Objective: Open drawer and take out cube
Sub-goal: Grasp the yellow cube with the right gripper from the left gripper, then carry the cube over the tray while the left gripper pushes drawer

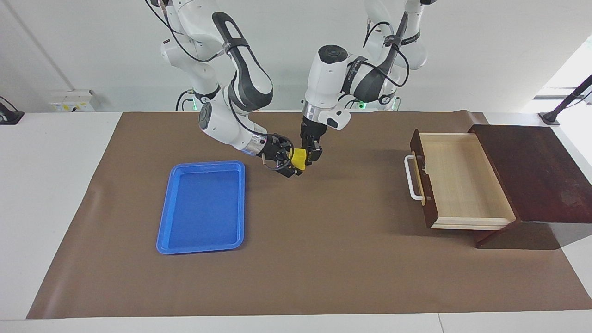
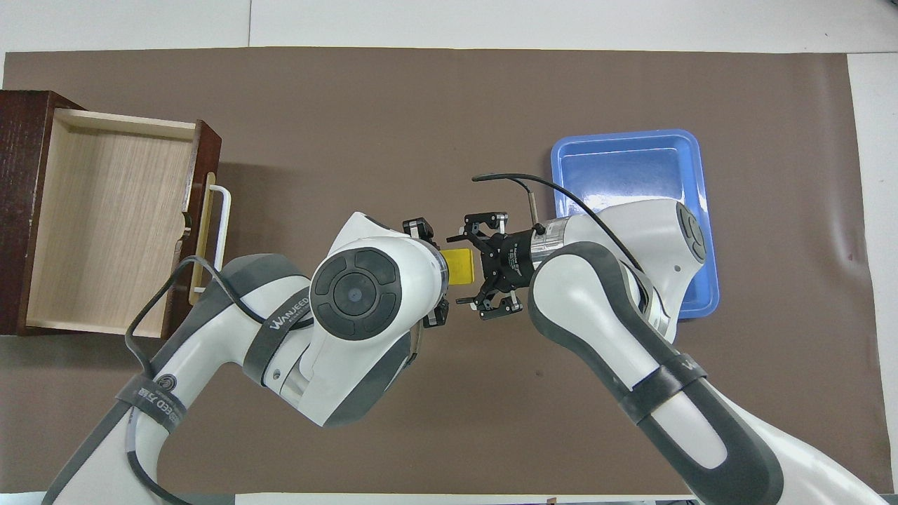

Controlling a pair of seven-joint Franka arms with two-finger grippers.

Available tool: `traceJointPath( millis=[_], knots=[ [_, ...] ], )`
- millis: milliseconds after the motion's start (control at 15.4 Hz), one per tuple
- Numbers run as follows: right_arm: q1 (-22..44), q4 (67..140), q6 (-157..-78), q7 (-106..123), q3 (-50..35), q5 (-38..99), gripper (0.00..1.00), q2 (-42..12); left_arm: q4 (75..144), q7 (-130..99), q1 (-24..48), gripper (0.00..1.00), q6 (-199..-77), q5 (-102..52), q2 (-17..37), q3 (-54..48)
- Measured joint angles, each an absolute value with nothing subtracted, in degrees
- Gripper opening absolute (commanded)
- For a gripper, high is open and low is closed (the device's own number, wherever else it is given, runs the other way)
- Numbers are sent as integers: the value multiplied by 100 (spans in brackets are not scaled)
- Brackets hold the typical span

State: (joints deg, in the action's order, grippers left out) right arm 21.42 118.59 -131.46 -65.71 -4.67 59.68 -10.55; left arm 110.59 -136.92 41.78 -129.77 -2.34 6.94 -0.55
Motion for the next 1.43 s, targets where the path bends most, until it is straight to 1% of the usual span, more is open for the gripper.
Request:
traceJointPath(
  millis=[65,130,195,260,585,650,715,976,1171,1301,1431],
  knots=[
    [2144,11859,-13146,-6579,-469,5968,91,-1052,11060,-13692,4178,0,-12977,-234,694,-52],
    [2151,11858,-13146,-6586,-471,5968,80,-1044,11061,-13692,4178,0,-12978,-234,694,-52],
    [2159,11857,-13146,-6591,-475,5970,46,-1030,11061,-13692,4178,0,-12978,-234,694,-52],
    [2164,11856,-13146,-6604,-480,5970,0,-1017,11061,-13692,4178,0,-12979,-234,694,-52],
    [2141,11817,-13171,-6697,-462,5991,0,-1006,11076,-13737,4178,0,-13004,-234,690,-50],
    [2141,11811,-13171,-6697,-462,5991,0,-1005,11075,-13737,4178,51,-13005,-234,686,-47],
    [2140,11801,-13171,-6697,-462,5991,0,-1005,11072,-13736,4178,100,-13006,-234,680,-42],
    [2111,11725,-13171,-6697,-445,5992,0,-1004,11066,-13730,4130,100,-12972,-203,676,60],
    [1977,11673,-13069,-6697,-440,5992,0,-1004,11070,-13547,3777,100,-12864,-20,676,111],
    [1685,11622,-12787,-6697,-431,5992,0,-1004,11090,-13114,3403,100,-12750,5,679,122],
    [1158,11582,-12327,-6576,-410,5990,0,-1004,11131,-12556,2891,100,-12616,20,679,140]
  ],
)
